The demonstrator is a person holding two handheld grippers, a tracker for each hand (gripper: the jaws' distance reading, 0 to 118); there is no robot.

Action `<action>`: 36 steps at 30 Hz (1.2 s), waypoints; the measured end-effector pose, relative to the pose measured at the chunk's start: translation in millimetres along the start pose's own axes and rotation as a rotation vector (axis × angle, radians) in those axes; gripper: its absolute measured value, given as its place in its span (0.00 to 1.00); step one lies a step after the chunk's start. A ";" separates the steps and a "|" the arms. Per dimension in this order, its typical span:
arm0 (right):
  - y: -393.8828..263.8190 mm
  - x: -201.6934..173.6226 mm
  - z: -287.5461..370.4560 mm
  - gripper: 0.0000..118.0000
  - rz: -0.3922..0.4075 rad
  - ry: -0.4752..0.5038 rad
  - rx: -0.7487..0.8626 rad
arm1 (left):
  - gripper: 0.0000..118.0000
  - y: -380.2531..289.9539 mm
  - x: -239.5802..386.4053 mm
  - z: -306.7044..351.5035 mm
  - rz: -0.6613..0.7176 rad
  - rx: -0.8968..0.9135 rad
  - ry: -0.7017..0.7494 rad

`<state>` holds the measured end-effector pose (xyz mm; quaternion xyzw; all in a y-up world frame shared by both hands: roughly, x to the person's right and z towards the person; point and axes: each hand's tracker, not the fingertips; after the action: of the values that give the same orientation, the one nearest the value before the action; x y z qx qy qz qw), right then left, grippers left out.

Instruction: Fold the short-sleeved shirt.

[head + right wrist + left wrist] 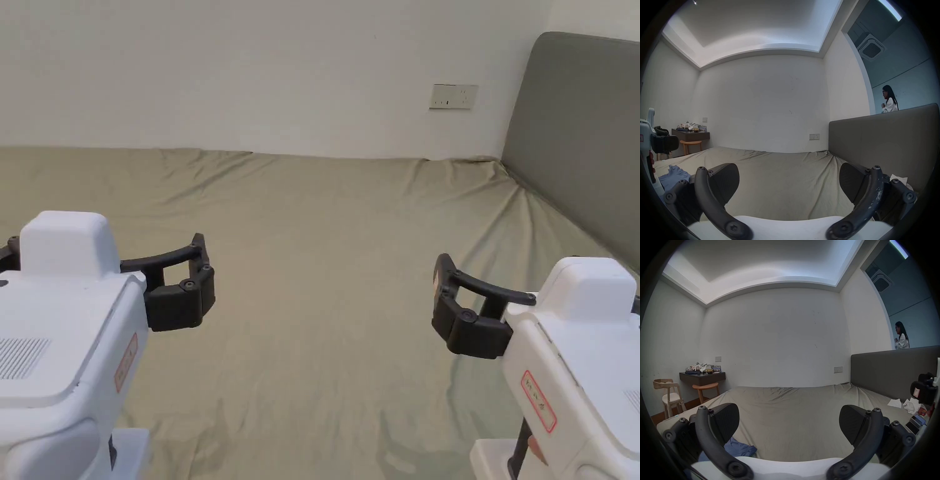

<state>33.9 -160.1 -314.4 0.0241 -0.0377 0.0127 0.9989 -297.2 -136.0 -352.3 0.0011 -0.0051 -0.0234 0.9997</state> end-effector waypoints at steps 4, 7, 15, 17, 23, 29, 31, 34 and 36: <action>-0.5 1.4 -0.7 1.00 -0.033 0.005 -0.010 | 1.00 -0.7 2.1 -1.6 -0.020 -0.023 -0.005; -1.4 0.7 -0.7 1.00 -0.033 0.004 -0.009 | 1.00 -4.1 4.1 -1.7 -0.046 -0.016 -0.012; -2.1 -1.0 -0.1 1.00 -0.005 -0.005 -0.009 | 1.00 -3.5 13.8 -1.5 -0.095 0.001 -0.014; -1.7 -0.6 0.0 1.00 -0.011 -0.004 -0.009 | 1.00 -4.3 14.8 -1.3 -0.097 0.012 -0.014; -0.8 -1.9 -0.2 1.00 -0.017 -0.010 0.002 | 1.00 -0.9 10.8 0.2 -0.045 -0.036 -0.087; -0.4 -3.2 0.0 1.00 -0.011 -0.007 0.007 | 1.00 -3.0 9.4 1.8 -0.052 -0.054 -0.049; -0.9 -4.0 -0.4 1.00 -0.003 -0.012 0.003 | 1.00 -3.3 8.1 3.3 -0.041 -0.067 -0.055; -2.8 -4.4 -1.2 1.00 0.002 -0.016 -0.006 | 0.99 -7.0 7.9 9.7 -0.013 -0.005 -0.023; -3.8 -3.8 -0.9 0.98 0.005 -0.002 -0.028 | 0.80 -5.6 7.7 12.9 -0.010 0.008 -0.019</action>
<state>30.3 -163.9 -315.7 0.0102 -0.0390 0.0146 0.9991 -289.9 -142.0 -339.3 0.0047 -0.0146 -0.0283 0.9995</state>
